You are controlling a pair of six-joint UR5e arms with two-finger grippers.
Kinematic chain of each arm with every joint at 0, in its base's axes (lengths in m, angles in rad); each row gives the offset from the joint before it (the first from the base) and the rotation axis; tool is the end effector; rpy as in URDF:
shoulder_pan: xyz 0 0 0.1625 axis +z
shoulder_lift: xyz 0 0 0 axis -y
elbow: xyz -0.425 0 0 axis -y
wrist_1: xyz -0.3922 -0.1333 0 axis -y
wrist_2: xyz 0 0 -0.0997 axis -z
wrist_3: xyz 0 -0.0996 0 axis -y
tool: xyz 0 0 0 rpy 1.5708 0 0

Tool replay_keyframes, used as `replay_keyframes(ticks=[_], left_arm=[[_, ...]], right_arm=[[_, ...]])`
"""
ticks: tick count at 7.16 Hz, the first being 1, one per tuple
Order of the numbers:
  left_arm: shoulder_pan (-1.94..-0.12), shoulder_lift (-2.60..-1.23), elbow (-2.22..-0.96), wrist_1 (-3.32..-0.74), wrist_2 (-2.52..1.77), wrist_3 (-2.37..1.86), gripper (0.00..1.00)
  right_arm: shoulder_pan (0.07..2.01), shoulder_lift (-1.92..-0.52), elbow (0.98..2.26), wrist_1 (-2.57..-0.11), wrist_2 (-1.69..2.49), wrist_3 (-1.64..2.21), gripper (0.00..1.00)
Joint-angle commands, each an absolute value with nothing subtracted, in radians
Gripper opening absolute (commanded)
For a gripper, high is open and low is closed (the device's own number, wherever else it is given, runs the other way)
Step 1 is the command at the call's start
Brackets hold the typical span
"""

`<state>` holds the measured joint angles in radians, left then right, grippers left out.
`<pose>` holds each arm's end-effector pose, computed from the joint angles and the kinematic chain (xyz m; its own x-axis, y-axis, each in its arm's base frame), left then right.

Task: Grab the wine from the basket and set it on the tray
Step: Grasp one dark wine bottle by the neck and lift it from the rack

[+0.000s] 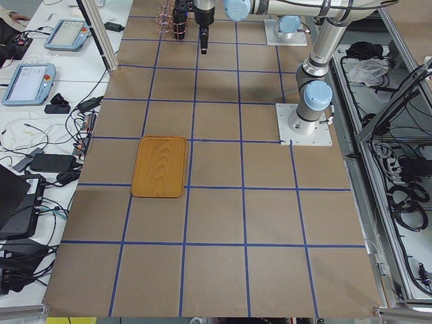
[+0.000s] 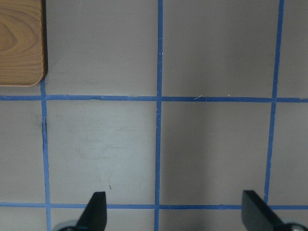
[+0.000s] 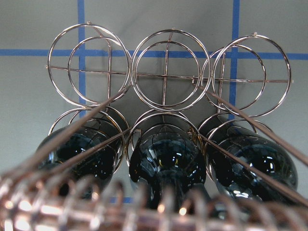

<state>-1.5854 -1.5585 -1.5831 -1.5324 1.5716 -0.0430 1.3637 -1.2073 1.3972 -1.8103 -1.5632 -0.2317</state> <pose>-0.1404 -0.4884 0.4918 -0.9996 -0.0284 0.0008 -0.0284 0.9989 -0.0384 -0.0006 -0.6546 0.3912 -0.9997 -0.0247 0.0040 -0.0249 0.9984 -0.0500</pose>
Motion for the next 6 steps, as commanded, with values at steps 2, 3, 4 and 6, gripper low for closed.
replay_keyframes(ticks=[2,3,4,6], left_arm=[[-1.585,-1.559,-1.583,-1.532,1.571,-0.043,1.00],[-1.583,-1.559,-1.583,-1.531,1.569,-0.043,1.00],[-1.583,-1.559,-1.583,-1.531,1.569,-0.043,1.00],[-1.580,-1.559,-1.583,-1.531,1.569,-0.043,1.00]], right_arm=[[1.364,-1.233,1.378,-1.806,-1.565,-0.232,0.30],[1.364,-1.276,1.358,-1.795,-1.566,-0.232,0.31],[1.365,-1.317,1.353,-1.761,-1.565,-0.232,0.32],[1.365,-1.406,1.350,-1.674,-1.565,-0.232,0.32]])
